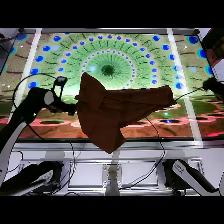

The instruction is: Fold the clothes and pants, and hang the long-sleeved shirts on hangers.

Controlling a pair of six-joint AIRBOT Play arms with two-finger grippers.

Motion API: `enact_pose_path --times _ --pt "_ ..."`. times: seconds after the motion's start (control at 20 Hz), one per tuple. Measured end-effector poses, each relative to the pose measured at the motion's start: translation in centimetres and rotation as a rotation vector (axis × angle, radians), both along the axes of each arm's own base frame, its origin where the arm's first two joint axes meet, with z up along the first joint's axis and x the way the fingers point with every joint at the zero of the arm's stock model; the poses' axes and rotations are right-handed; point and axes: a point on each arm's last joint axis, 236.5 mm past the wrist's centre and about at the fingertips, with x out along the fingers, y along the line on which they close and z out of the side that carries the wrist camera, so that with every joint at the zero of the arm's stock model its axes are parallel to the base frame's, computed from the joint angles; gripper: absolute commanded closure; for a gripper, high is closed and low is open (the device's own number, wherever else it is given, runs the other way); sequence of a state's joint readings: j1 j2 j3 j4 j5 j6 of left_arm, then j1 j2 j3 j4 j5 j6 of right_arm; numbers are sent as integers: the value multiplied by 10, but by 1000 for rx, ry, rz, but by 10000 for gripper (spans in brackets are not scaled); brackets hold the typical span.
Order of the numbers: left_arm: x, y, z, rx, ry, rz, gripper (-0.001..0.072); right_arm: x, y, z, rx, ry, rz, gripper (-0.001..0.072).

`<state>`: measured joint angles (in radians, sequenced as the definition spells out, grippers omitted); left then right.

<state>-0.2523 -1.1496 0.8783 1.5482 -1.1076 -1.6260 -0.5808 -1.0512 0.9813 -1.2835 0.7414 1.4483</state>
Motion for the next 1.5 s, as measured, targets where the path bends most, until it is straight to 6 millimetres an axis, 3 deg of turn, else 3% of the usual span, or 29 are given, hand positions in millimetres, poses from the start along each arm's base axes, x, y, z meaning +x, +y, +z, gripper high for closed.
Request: enact_pose_path --times 0.15,0.4,0.45,0.6,0.75,0.9,0.95,1.15,1.3,1.5 --pt "-33 -27 -26 -137 84 22 85 -20 -30 -9 -4 47 -68 164" --pt "-71 -51 -59 -277 165 77 86 -31 -44 -31 27 110 -98 164" --pt "-74 -54 -63 -293 167 89 89 -32 -45 -35 36 123 -99 164" --pt "-76 -64 -66 -349 163 110 225 -34 -45 -47 50 154 -92 165" --pt "-75 -73 -67 -387 154 121 256 -37 -42 -58 58 193 -63 166" --pt "-71 -80 -70 -406 142 128 604 -40 -28 -79 110 258 -3 166" --pt "-71 -82 -71 -407 138 127 655 -42 -19 -90 145 291 32 166" --pt "-61 -87 -66 -424 101 121 683 -44 33 -131 332 403 185 167" --pt "-45 -90 -47 -445 32 92 683 -39 63 -151 454 429 248 166" --pt "-28 -94 -18 -473 -56 68 683 -30 78 -171 536 431 263 166"
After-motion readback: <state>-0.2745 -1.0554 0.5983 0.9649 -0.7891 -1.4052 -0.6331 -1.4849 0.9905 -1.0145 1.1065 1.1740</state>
